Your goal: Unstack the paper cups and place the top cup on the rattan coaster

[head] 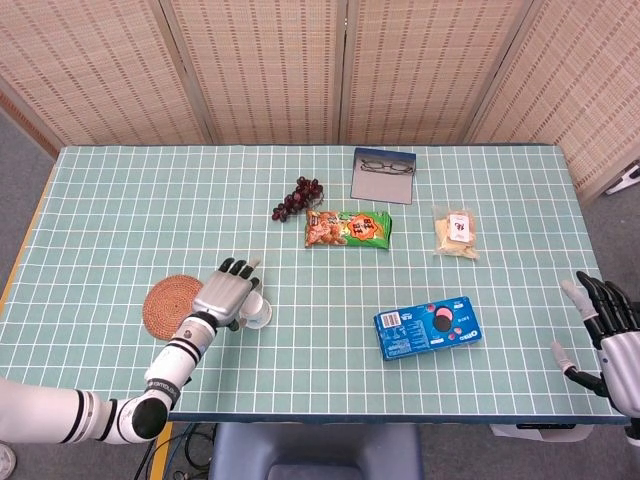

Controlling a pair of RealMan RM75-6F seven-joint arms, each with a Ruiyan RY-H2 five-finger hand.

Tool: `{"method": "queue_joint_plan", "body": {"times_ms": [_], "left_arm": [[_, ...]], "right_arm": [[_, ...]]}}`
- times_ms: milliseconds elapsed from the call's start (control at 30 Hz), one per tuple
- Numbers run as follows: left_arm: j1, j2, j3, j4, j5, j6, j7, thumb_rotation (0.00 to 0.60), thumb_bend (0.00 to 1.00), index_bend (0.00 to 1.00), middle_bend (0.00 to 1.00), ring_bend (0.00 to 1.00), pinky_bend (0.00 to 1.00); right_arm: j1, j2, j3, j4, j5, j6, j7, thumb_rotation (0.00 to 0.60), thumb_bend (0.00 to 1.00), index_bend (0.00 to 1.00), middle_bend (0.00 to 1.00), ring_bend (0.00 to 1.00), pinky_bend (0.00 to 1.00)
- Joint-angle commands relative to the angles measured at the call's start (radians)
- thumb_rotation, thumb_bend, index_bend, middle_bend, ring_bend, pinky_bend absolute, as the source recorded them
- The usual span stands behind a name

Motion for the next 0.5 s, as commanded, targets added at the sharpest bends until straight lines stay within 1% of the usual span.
{"method": "queue_joint_plan", "body": {"times_ms": [33, 500], "left_arm": [[0.005, 0.003, 0.001, -0.003, 0.014, 0.002, -0.009, 0.600, 0.30, 0.34, 0.00, 0.00, 0.00], [0.033, 0.004, 0.009, -0.002, 0.070, 0.014, -0.044, 0.600, 0.30, 0.36, 0.00, 0.00, 0.00]], "right_arm": [[0.000, 0.000, 0.000, -0.001, 0.000, 0.000, -0.001, 0.600, 0.33, 0.06, 0.00, 0.00, 0.00], [-0.003, 0.003, -0.001, -0.004, -0.003, 0.004, 0.000, 0.600, 0.33, 0.06, 0.00, 0.00, 0.00]]}}
